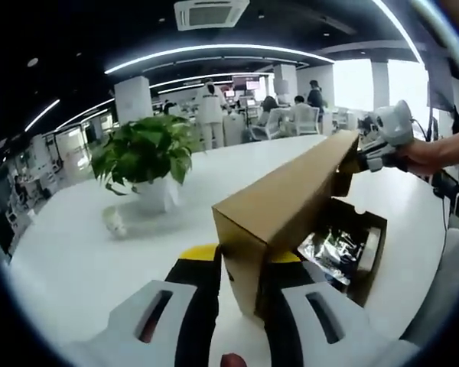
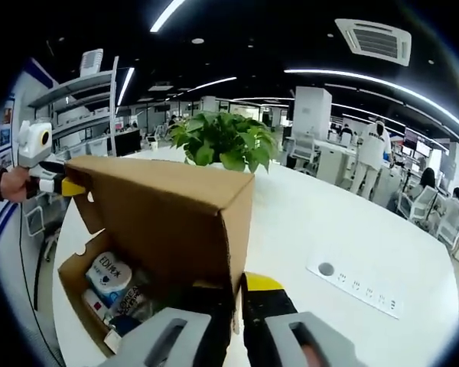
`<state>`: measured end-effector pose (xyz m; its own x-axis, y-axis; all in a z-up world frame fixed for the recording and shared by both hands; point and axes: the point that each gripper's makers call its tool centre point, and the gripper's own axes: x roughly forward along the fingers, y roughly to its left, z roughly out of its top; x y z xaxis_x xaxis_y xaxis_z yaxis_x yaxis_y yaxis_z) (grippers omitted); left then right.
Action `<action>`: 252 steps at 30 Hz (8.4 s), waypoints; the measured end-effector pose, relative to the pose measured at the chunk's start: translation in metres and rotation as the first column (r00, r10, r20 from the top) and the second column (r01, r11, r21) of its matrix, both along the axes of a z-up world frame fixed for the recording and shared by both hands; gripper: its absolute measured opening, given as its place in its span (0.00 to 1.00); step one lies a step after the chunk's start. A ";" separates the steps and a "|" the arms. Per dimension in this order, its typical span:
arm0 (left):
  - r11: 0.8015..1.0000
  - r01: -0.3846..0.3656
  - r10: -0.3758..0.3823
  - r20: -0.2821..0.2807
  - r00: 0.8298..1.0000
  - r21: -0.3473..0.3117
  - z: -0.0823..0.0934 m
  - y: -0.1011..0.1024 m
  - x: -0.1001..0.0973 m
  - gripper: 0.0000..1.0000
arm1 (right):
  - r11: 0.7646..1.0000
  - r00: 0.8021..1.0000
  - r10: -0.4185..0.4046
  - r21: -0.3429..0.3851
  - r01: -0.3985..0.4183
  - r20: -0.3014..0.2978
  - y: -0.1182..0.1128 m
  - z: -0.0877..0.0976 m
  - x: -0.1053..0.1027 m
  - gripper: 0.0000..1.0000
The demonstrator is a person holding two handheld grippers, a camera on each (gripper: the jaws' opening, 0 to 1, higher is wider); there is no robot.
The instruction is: Operate the shoe box by opening the lid, removing the specified soft item, and placing it in the target area until the item is outside and the box remains undamaged.
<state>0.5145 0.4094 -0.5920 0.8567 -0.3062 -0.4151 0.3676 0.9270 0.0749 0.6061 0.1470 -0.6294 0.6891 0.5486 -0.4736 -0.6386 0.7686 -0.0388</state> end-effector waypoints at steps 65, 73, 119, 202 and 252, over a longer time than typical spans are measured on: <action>0.984 -0.171 0.162 -0.125 0.979 -0.059 -0.043 0.025 0.051 0.10 | 0.998 0.998 -0.028 -0.058 0.025 -0.063 0.019 -0.011 0.043 0.00; 0.980 -0.190 0.180 -0.150 0.972 -0.056 -0.052 0.028 0.059 0.10 | 0.997 0.996 -0.039 -0.068 0.034 -0.076 0.022 -0.020 0.053 0.00; 0.967 -0.253 0.254 -0.283 0.925 0.041 -0.096 0.038 0.079 0.11 | 0.987 0.985 -0.046 -0.158 0.019 -0.167 0.029 -0.061 0.075 0.01; 0.958 -0.279 0.280 -0.376 0.883 0.058 -0.118 0.037 0.065 0.29 | 0.977 0.962 -0.070 -0.215 0.012 -0.265 0.017 -0.076 0.069 0.14; 0.949 -0.277 0.238 -0.230 0.944 -0.154 -0.053 0.020 -0.052 0.32 | 0.993 0.970 -0.117 0.004 0.121 -0.211 -0.060 -0.034 -0.082 0.26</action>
<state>0.4629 0.4289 -0.6453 0.8177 -0.1731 -0.5490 0.1039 0.9824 -0.1550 0.5245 0.0871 -0.6634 0.6358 0.4775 -0.6064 -0.5349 0.8390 0.0999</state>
